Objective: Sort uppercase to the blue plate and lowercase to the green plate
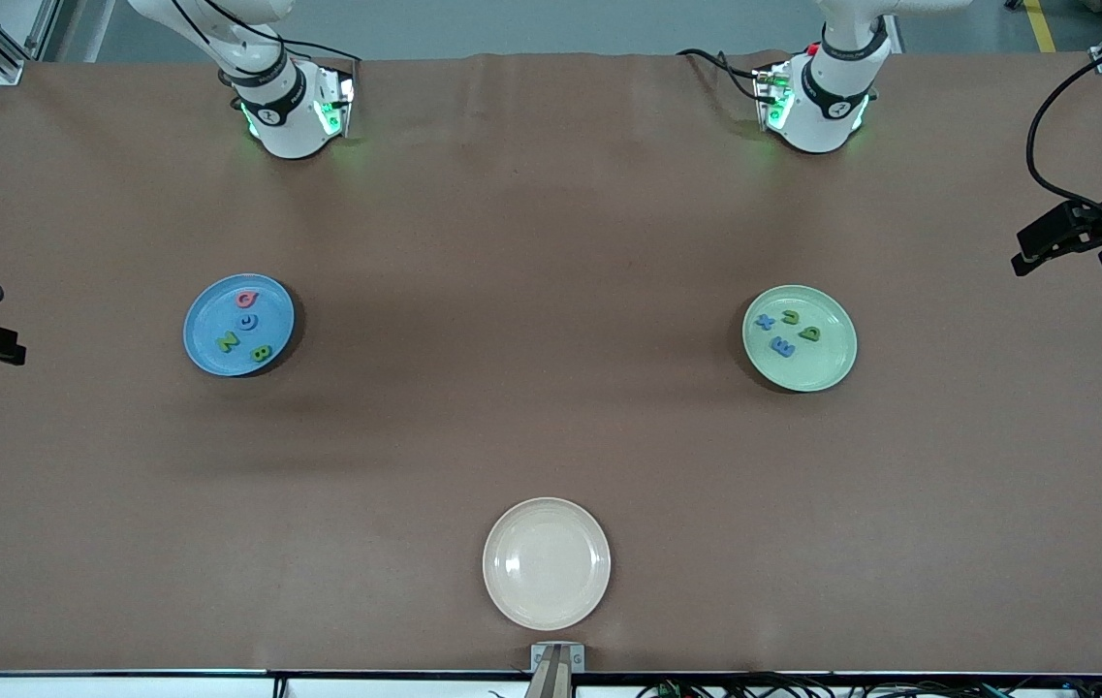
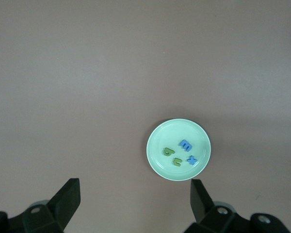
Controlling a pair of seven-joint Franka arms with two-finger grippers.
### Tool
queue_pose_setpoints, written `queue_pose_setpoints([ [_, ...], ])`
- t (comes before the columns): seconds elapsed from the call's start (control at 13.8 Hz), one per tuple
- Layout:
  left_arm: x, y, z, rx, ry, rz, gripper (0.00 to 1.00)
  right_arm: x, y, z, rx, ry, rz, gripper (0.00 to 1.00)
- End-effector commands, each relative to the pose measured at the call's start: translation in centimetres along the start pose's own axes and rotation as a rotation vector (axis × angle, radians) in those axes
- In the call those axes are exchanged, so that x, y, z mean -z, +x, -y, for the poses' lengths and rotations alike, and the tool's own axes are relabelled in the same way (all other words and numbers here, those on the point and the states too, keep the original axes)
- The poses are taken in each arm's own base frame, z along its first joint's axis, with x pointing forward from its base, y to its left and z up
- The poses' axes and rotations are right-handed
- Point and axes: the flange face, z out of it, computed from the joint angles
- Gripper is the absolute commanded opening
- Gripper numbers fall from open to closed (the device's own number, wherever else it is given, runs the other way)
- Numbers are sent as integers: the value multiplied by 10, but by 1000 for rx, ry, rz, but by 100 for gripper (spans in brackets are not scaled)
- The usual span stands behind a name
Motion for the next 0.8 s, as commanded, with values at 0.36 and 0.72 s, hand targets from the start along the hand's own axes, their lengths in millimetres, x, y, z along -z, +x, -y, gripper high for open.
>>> queue_pose_setpoints([
  [0.36,20,-5,2,-15,-18,-38,100,10,-20,31,-7,47,70,100],
  [0.72,20,-5,4,-46,-7,-39,100,18,-36,41,-81,55,73,100],
])
